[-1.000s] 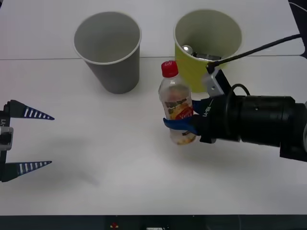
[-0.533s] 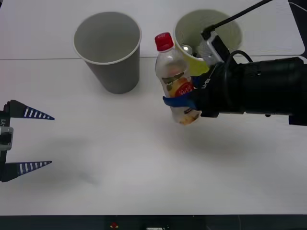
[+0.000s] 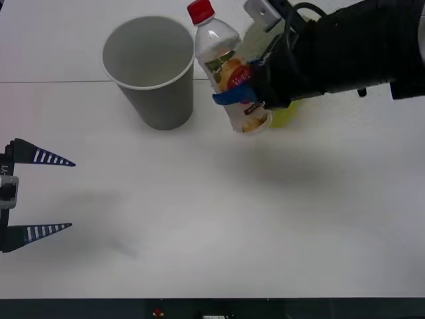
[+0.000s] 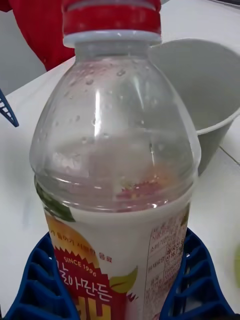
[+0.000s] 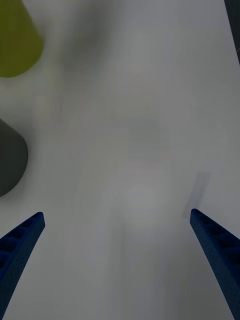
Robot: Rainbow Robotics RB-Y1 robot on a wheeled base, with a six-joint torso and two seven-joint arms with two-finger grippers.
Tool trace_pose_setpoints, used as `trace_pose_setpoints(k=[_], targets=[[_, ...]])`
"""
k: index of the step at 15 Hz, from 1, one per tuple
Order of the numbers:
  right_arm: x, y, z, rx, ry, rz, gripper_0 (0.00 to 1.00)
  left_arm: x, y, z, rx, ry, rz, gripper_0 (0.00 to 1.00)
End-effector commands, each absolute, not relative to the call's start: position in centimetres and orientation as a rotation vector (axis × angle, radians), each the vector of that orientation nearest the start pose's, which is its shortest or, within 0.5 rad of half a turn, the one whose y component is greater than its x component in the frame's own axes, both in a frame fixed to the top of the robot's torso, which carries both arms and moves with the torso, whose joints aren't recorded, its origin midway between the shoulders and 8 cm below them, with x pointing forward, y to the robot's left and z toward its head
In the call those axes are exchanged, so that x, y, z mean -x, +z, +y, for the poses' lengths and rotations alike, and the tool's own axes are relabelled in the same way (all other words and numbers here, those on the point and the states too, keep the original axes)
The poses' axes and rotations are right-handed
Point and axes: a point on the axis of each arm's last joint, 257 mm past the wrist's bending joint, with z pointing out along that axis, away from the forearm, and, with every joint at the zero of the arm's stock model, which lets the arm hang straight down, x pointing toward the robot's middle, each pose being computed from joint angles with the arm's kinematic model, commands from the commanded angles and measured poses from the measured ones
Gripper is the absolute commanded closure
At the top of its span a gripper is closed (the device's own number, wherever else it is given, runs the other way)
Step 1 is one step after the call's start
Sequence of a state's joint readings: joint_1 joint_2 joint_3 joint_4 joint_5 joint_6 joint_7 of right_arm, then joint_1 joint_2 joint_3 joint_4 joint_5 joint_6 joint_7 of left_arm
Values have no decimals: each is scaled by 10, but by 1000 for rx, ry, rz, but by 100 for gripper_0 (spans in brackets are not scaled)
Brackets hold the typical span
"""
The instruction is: Put the can into the green bin and the plastic bottle into the gray bin
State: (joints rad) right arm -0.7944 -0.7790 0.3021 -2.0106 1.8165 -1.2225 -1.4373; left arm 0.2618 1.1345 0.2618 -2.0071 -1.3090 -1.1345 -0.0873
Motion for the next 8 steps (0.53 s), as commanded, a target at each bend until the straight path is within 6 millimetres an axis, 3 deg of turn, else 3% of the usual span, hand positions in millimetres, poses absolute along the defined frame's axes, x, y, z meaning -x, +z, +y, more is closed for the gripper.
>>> trace_pose_setpoints(k=[1,8], targets=[[-464,6,-11,1196,550,1847,100,-341,-167,286,-1762,-118,1444,0],[-527,45,43,1141,508,1899,100,-341,-167,286,-1762,-118,1444,0]])
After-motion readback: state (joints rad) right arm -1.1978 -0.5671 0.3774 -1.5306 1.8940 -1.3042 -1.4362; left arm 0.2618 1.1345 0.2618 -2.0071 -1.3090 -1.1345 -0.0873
